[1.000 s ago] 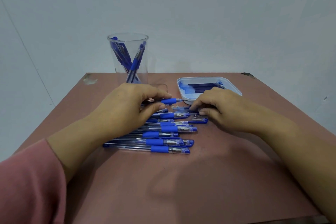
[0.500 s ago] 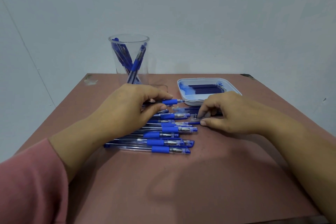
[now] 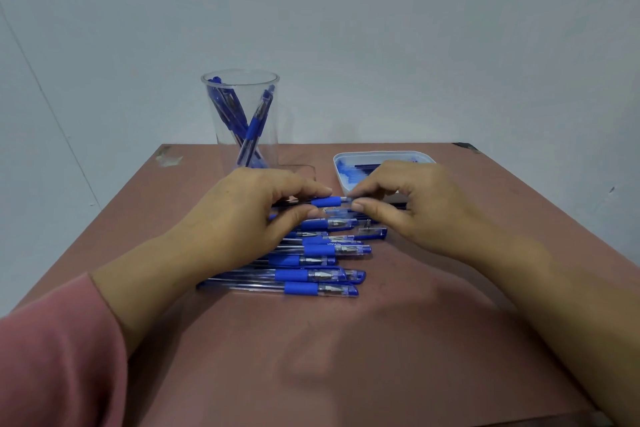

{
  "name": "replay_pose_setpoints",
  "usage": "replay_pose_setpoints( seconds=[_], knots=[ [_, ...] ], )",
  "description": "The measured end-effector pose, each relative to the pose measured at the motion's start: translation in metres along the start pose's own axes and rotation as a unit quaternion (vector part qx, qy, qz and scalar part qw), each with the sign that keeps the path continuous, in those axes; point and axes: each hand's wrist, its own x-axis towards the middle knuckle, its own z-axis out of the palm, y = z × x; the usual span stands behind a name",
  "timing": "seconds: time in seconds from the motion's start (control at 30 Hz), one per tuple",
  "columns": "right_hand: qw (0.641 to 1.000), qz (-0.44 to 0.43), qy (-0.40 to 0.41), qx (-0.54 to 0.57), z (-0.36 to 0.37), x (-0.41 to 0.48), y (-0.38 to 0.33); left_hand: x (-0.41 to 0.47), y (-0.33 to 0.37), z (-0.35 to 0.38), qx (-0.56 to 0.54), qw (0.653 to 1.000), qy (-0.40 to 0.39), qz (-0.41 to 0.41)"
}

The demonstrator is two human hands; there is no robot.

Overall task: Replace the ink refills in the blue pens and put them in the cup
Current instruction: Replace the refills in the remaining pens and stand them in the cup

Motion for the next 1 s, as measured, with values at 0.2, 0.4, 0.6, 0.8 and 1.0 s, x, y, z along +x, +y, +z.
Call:
replay_pose_setpoints(
  seconds=[0.2,0.4,0.6,0.8,1.0],
  knots=[
    [0.999,0.033,-0.006,0.003,-0.017,-0.005,0.007,0.000,-0.002,0.000,0.022,1.000,-0.009,-0.012],
    [0.996,0.036,-0.025,0.072,-0.006,-0.002,-0.001,0.000,-0.002,0.000,0.018,1.000,-0.009,-0.011],
    [0.998,0.038,-0.001,0.050,-0.016,-0.005,0.004,0.000,-0.001,-0.001,0.024,1.000,-0.006,-0.004],
    [0.998,0.027,-0.009,0.052,-0.005,-0.002,0.002,0.000,-0.003,-0.001,0.025,1.000,-0.008,-0.002],
    [0.999,0.018,-0.020,0.035,-0.013,-0.002,0.007,-0.001,-0.002,0.001,0.018,1.000,-0.005,-0.005]
  ],
)
